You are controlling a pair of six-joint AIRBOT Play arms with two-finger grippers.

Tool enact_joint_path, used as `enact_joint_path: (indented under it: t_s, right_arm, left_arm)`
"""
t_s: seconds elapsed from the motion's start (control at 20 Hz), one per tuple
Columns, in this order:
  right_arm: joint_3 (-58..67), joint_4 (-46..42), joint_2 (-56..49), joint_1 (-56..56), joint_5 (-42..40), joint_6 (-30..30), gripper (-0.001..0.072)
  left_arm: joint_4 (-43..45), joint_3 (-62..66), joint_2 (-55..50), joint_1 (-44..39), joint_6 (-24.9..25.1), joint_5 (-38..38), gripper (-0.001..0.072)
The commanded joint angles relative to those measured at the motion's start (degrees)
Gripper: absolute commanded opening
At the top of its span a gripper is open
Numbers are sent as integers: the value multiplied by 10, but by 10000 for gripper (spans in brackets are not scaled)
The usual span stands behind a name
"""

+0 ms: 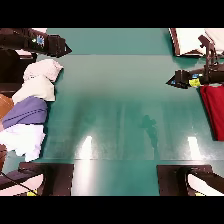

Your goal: Fold the shirts.

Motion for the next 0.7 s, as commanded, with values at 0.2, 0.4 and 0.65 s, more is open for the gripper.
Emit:
enact_joint_path:
  t_s: [0.2, 0.4, 0.65]
  right_arm:
    - [1, 0, 0, 2, 2, 0, 18]
    - [1, 0, 0, 2, 2, 0, 18]
    - [1, 0, 0, 2, 2, 0, 18]
  left_arm:
    - [0, 0, 0, 0, 0, 0, 22]
    - [0, 0, 0, 0, 0, 0, 22]
    - [3, 0, 0, 0, 0, 27, 23]
